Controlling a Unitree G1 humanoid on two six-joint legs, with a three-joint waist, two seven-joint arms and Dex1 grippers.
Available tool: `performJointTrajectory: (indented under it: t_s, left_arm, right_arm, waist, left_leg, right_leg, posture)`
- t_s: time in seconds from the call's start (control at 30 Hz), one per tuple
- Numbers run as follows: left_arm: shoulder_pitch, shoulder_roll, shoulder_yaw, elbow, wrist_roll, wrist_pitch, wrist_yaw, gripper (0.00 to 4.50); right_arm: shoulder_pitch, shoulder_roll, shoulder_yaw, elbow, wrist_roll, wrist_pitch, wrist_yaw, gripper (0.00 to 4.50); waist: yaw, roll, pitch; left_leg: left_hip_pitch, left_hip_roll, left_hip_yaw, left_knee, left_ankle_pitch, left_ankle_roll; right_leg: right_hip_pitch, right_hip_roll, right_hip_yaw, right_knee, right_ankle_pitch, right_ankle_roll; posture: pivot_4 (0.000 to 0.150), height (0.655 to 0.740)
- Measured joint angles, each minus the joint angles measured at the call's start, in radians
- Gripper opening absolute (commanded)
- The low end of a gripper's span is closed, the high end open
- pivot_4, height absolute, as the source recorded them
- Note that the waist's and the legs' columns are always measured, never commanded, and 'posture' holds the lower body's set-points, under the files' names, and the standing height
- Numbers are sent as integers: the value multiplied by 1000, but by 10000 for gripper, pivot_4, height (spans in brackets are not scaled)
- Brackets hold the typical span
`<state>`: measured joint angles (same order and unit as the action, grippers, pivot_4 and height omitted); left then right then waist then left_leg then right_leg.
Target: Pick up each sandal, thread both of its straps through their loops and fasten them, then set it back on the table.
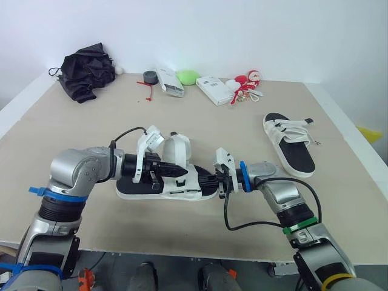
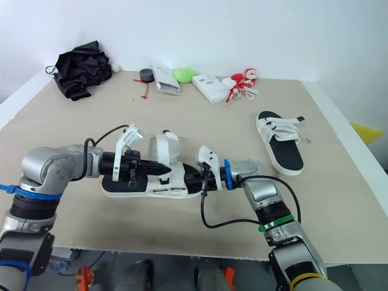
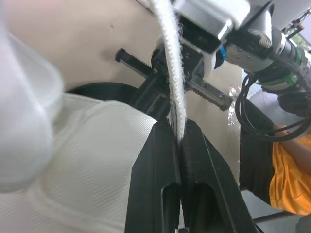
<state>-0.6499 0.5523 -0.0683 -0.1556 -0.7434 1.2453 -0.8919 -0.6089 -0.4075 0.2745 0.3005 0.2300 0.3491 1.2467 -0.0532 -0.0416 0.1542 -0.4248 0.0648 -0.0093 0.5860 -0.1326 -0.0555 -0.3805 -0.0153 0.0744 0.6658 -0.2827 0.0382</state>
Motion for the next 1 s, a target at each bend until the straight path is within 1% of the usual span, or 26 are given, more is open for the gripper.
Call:
performJointTrajectory:
  t_s: [0.07,0.23,0.4,0.5,0.6,0.7,0.87,1.0]
  left_arm:
    - [16,-19,12,-22,-11,19,33,623]
    - [44,-22,43,-91,-58,57,76,623]
    - [45,-40,105,-89,-105,115,136,623]
    - [23,-85,170,-61,-146,164,192,623]
    - [10,-99,215,-59,-180,200,227,623]
    - [13,-96,226,-61,-182,216,246,623]
    - [63,-100,234,-71,-207,242,276,623]
    - [73,-121,251,-93,-243,268,307,623]
  right_arm:
    - [-1,0,0,3,0,-2,0,0]
    - [-3,2,2,11,0,-9,0,0]
    - [-6,4,2,17,0,-13,0,0]
    - [-6,4,2,19,0,-17,-1,0]
    - [-6,6,3,19,0,-18,0,0]
    - [-6,7,3,19,0,-18,0,0]
    - [-5,7,3,19,0,-19,0,0]
    - [-5,7,3,19,0,-19,-2,0]
  waist:
    - [0,0,0]
    - [0,0,0]
    - [0,0,0]
    - [0,0,0]
    - [-1,0,0]
    - [-1,0,0]
    - [-2,0,0]
    - [-2,0,0]
  left_leg:
    - [0,0,0,0,0,0]
    - [1,0,0,0,0,0]
    - [1,0,0,0,0,0]
    - [1,0,0,0,0,0]
    - [1,0,0,0,0,0]
    - [1,0,-1,0,0,0]
    - [1,0,-1,0,0,0]
    - [1,0,0,0,0,0]
  right_leg:
    - [0,0,0,0,0,0]
    - [0,0,1,0,0,-1]
    - [-1,0,1,0,1,-2]
    - [0,0,1,0,1,-2]
    - [0,1,1,0,1,-1]
    - [0,1,1,0,2,-1]
    - [0,1,2,0,2,-1]
    - [-1,1,2,0,2,-1]
  posture:
    - [1500,7380]
    - [1500,7380]
    - [1500,7380]
    - [1500,7380]
    - [1500,7380]
    - [1500,7380]
    - [1500,7380]
    - [1500,7380]
